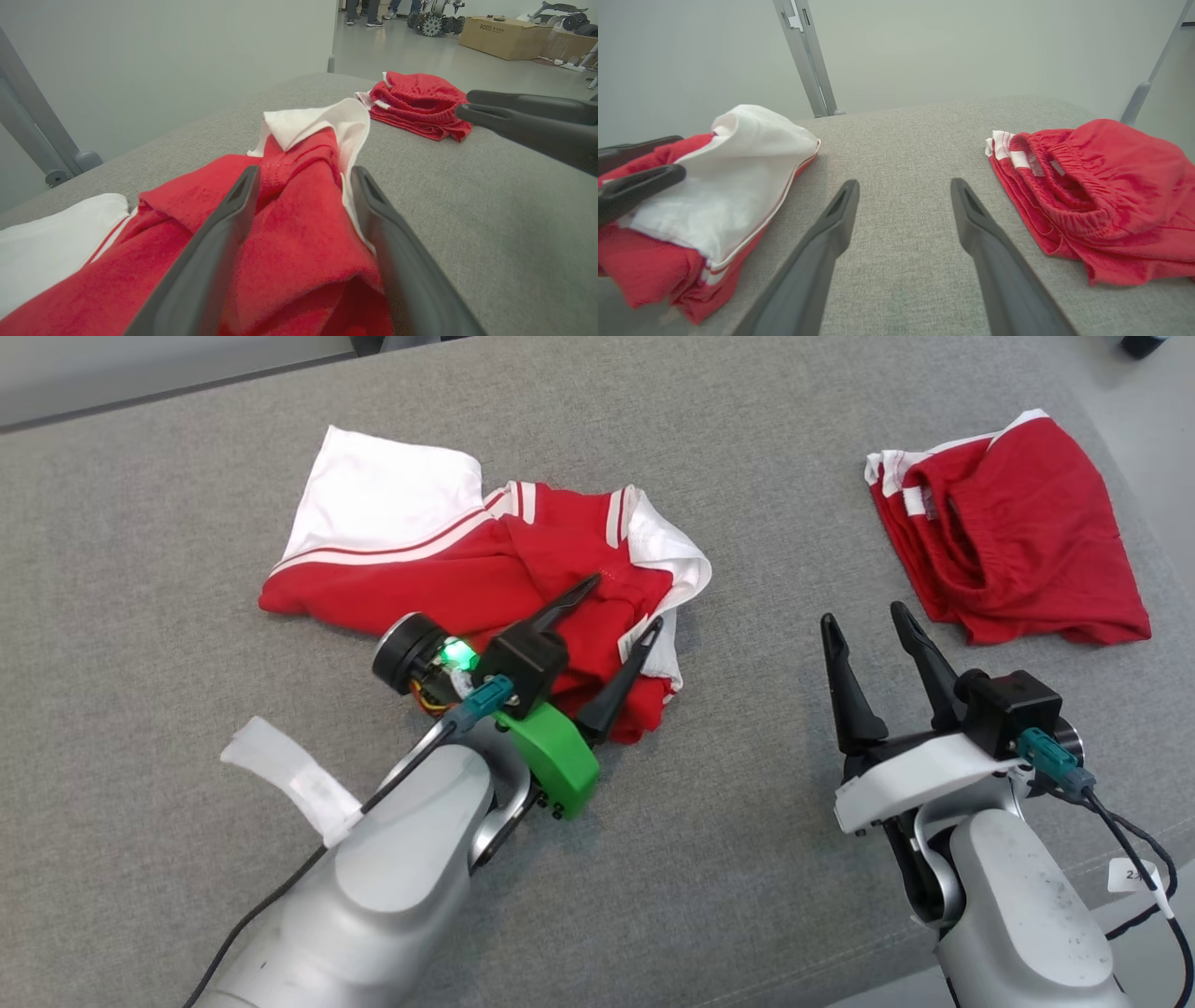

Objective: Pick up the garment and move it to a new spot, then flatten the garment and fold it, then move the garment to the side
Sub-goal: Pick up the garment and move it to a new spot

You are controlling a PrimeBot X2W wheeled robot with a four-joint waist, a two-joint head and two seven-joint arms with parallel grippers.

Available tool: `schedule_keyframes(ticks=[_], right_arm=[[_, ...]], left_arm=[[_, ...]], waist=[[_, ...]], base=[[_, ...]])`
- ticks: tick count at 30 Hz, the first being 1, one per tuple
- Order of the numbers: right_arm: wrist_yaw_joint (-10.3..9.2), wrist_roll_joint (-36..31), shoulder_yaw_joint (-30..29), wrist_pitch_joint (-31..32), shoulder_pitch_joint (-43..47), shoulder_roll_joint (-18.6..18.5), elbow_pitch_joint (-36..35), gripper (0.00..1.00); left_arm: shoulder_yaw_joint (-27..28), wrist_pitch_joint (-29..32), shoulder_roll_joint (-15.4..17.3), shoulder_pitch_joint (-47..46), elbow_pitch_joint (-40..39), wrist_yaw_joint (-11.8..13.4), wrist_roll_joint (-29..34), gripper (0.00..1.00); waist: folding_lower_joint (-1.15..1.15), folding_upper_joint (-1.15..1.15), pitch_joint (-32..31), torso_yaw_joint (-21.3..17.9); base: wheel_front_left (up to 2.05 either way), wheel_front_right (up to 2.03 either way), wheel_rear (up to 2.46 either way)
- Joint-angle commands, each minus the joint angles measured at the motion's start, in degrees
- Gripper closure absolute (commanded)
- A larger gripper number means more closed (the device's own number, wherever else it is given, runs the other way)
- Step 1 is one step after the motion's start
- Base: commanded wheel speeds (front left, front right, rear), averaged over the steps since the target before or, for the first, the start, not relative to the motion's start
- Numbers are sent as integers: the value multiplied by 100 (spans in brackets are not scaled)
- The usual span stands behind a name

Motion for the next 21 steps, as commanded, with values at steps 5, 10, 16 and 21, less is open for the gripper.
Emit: schedule_keyframes(ticks=[5, 10, 16, 21], right_arm=[[-8, 58, -67, -16, 200, -5, -22, 0], [-8, 39, -105, -16, 384, -5, -6, 0], [-8, 44, -172, -16, 654, -7, 63, 0], [-8, 23, -216, -16, 908, -7, 101, 0]], left_arm=[[671, -2, 270, 617, -139, 99, 103, 0], [1622, -2, 467, 1406, -559, 414, 174, 0], [2732, -2, 576, 2551, -1137, 607, 307, 0], [3400, -2, 521, 3458, -1501, 669, 578, 0]], waist=[[0, -1, -464, 114], [0, -1, -852, 314], [0, -1, -1316, 533], [0, -1, -1629, 651]], base=[[0, 0, 0], [0, 0, 0], [0, 0, 0], [0, 0, 0]])
